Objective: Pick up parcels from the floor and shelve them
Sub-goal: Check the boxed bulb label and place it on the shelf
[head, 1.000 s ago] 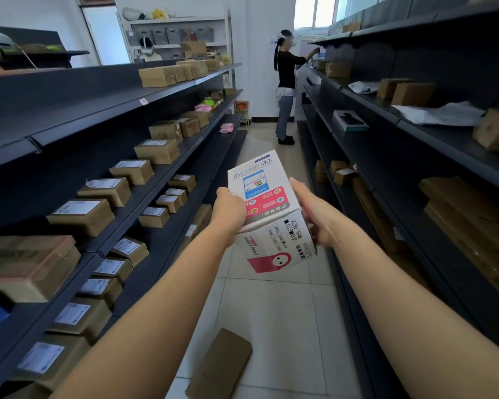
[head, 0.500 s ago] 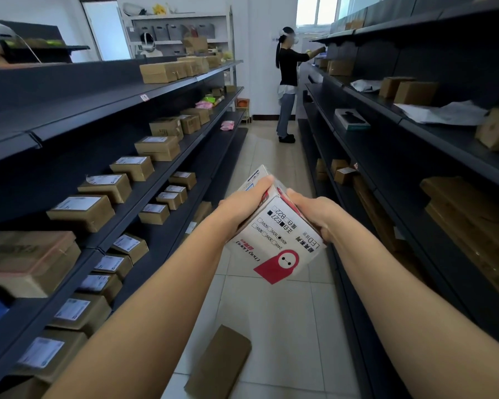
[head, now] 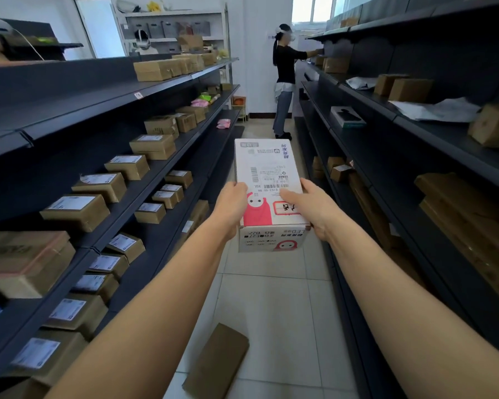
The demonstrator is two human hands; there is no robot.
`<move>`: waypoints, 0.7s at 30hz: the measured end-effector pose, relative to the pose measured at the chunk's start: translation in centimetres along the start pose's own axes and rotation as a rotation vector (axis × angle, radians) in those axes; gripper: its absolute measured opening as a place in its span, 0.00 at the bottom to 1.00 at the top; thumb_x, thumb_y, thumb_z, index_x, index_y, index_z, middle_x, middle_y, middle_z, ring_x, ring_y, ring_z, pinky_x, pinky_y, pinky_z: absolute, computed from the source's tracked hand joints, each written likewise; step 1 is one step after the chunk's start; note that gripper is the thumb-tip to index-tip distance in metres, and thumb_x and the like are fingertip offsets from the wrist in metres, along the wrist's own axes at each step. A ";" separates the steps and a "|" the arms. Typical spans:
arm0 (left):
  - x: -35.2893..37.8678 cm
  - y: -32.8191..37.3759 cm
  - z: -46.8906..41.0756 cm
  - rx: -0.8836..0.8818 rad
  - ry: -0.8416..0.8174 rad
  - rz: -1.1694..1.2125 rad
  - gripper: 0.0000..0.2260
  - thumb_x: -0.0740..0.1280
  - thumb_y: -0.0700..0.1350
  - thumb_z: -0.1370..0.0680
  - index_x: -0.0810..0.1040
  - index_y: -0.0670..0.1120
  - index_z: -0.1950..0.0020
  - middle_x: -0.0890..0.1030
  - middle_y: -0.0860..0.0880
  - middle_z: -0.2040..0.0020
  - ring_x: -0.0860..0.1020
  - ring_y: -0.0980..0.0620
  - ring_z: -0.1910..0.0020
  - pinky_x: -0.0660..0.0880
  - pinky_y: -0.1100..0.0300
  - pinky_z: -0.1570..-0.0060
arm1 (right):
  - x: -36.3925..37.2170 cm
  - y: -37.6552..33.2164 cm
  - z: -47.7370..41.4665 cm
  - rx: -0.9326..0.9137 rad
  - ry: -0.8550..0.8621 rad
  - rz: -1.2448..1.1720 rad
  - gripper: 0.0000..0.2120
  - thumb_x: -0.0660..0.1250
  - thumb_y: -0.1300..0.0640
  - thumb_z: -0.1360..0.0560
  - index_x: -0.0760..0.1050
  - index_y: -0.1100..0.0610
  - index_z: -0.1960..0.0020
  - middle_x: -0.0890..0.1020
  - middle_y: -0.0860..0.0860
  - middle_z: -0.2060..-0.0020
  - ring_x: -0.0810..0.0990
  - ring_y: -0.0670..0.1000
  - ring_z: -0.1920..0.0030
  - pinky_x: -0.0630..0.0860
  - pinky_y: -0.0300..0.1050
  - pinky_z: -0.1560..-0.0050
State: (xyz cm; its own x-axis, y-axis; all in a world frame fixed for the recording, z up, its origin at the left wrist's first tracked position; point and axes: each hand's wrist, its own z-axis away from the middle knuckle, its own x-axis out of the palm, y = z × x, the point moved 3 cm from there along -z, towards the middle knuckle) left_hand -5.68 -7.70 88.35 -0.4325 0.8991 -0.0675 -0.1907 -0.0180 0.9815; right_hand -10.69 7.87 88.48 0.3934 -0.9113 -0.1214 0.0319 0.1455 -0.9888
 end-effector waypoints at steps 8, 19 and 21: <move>-0.4 -0.1 0.3 0.140 0.097 0.173 0.04 0.57 0.46 0.18 0.66 0.52 0.44 0.83 0.50 0.53 0.84 0.55 0.67 0.82 0.52 0.61 | 0.5 -1.0 0.7 -0.130 -0.062 -0.211 0.11 0.57 0.49 0.18 0.74 0.34 0.45 0.88 0.47 0.53 0.87 0.54 0.52 0.82 0.57 0.47; -0.4 2.0 2.6 0.507 0.107 0.204 0.14 0.57 0.57 0.19 0.65 0.54 0.35 0.79 0.51 0.40 0.83 0.56 0.49 0.81 0.62 0.56 | 1.2 -3.1 2.1 -0.359 0.051 -0.353 0.19 0.55 0.47 0.17 0.67 0.45 0.27 0.85 0.50 0.44 0.86 0.53 0.48 0.83 0.52 0.50; -0.6 2.7 3.0 0.576 0.107 0.215 0.15 0.57 0.55 0.18 0.64 0.54 0.34 0.78 0.51 0.37 0.82 0.52 0.43 0.81 0.57 0.49 | 1.4 -3.9 2.2 -0.407 0.067 -0.353 0.19 0.55 0.48 0.17 0.68 0.46 0.27 0.85 0.50 0.44 0.86 0.52 0.48 0.84 0.51 0.51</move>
State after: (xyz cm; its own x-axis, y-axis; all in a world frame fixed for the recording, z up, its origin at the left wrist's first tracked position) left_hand -3.32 -6.94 91.53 -0.4999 0.8523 0.1539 0.4036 0.0721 0.9121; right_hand -8.23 6.92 92.38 0.3637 -0.9021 0.2322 -0.2117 -0.3228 -0.9225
